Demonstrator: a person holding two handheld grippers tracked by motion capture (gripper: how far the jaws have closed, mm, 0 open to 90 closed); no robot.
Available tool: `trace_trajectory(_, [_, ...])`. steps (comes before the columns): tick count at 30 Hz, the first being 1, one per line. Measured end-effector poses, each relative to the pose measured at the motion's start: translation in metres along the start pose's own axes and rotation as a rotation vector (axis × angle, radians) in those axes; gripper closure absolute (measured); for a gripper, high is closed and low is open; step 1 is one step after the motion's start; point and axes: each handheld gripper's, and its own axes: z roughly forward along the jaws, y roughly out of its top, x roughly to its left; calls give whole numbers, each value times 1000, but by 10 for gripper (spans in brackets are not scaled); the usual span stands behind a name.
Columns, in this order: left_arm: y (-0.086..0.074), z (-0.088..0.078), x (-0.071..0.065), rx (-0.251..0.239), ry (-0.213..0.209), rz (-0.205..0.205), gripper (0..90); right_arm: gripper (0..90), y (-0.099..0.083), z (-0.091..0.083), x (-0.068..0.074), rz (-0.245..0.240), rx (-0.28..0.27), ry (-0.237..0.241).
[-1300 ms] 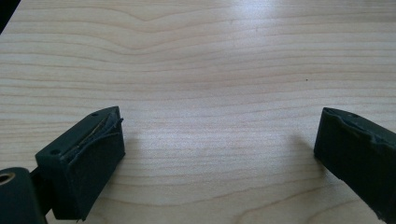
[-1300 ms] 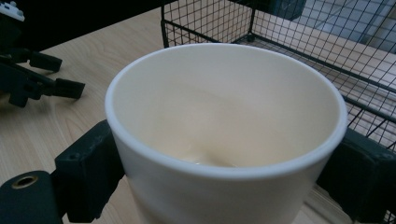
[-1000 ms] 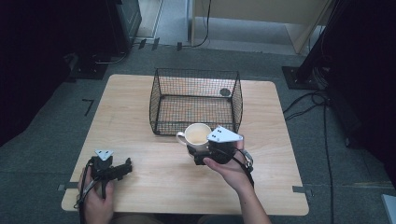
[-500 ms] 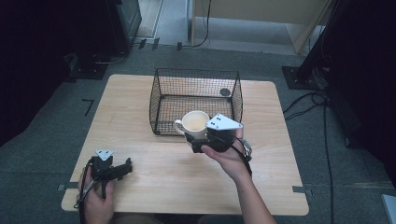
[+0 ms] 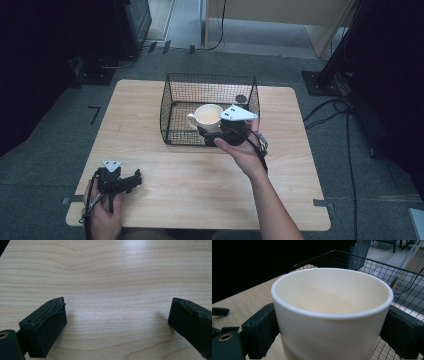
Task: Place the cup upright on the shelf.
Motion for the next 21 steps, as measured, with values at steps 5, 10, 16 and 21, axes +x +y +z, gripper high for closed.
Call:
trace_trajectory(5, [0,0,0,-1,0,0,19,90,5,10,-10,8,7,-14])
trace_trajectory(10, [0,0,0,2,0,2,18,90,9,23,-21,5,25,-24])
trace_trajectory(16, [0,0,0,2,-1,1,18,90,13,37,-34,17,27,-20])
trace_trajectory(21, [0,0,0,2,0,2,19,91,16,51,-45,11,20,-11])
